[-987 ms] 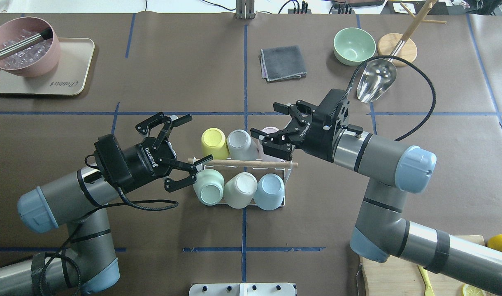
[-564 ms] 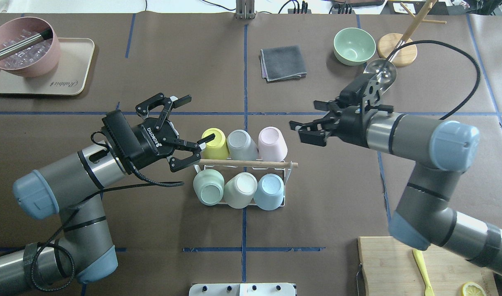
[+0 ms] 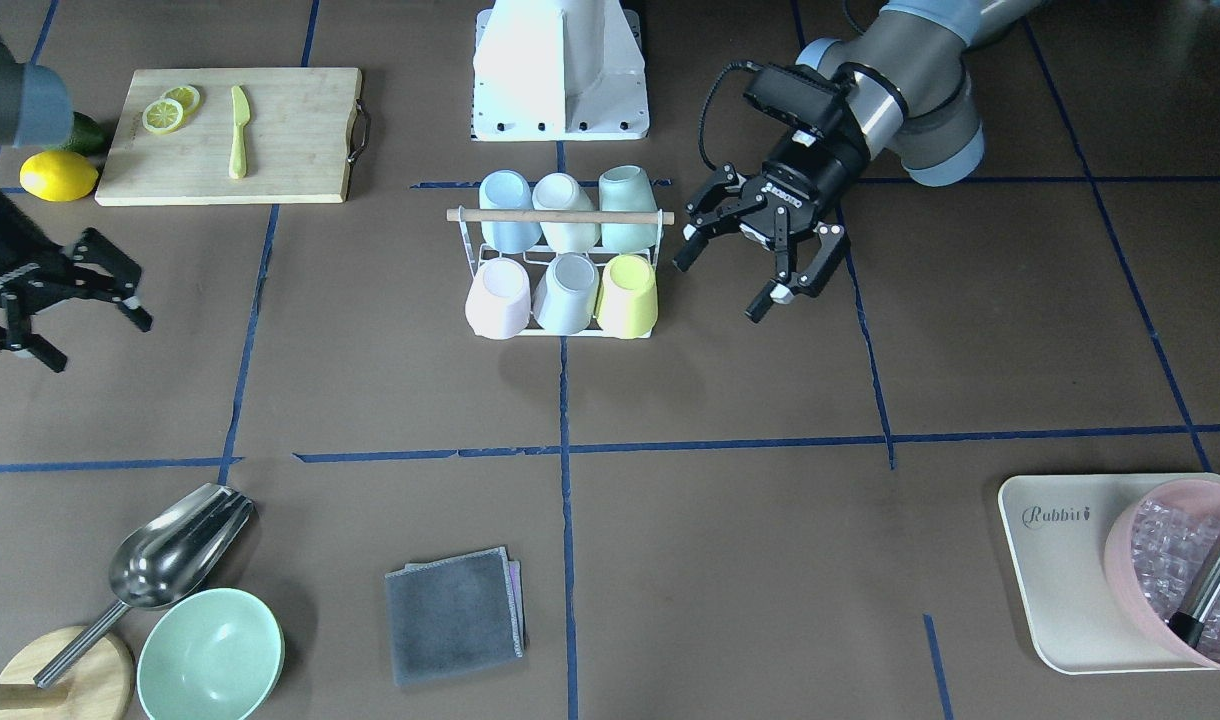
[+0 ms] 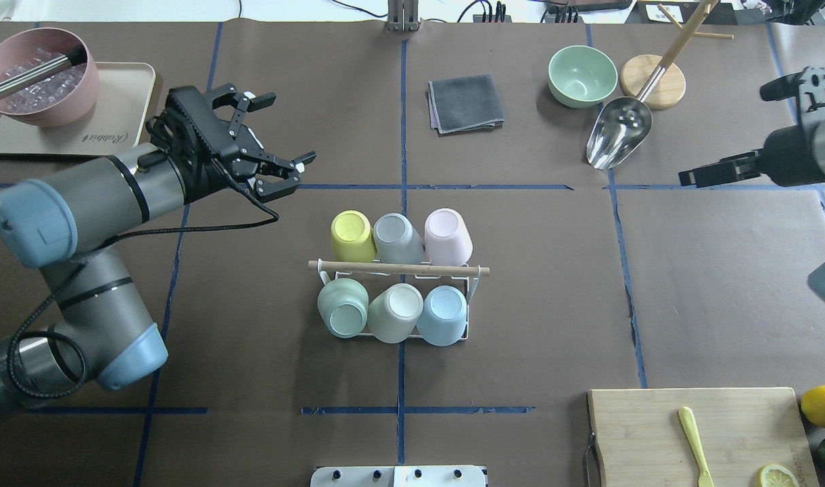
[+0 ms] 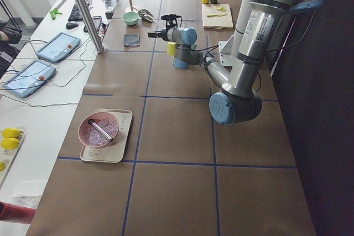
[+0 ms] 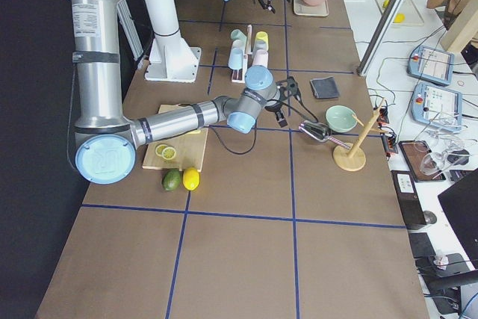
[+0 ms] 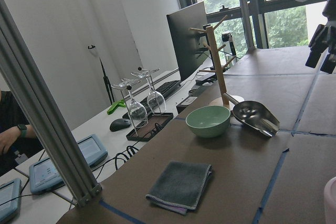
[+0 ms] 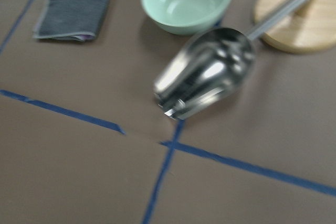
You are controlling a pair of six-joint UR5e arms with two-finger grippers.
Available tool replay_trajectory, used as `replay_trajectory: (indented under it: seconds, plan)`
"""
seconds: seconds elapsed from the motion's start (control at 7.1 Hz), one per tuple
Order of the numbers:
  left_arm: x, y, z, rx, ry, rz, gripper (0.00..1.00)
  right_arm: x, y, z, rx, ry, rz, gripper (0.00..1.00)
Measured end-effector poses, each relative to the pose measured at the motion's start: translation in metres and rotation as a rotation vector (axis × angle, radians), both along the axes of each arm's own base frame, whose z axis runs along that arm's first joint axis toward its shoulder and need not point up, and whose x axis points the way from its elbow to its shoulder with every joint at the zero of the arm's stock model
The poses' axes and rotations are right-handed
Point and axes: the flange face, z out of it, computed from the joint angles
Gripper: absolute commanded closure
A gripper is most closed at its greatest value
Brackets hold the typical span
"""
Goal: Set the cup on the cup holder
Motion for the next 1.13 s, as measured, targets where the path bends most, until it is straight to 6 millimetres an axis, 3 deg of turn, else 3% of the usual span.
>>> replay_trajectory:
  seconds: [0.28, 0.42, 0.7, 1.13]
  plan:
    - [-0.019, -0.039, 0.006, -0.145, -0.158, 0.054, 0.0, 0.103, 0.009, 0.055, -0.385, -0.023, 0.086, 0.0]
    - [-0.023, -0.05, 0.01, -0.219, -0.222, 0.06, 0.0, 0.14, 0.025, 0.083, -0.504, -0.027, 0.15, 0.0]
    - [-0.055, -0.067, 0.002, -0.398, -0.348, 0.065, 0.0, 0.18, 0.064, 0.132, -0.599, 0.008, 0.199, 0.0]
    - [-0.101, -0.051, -0.004, -0.672, -0.518, 0.073, 0.0, 0.214, 0.085, 0.155, -0.528, 0.096, 0.156, 0.0]
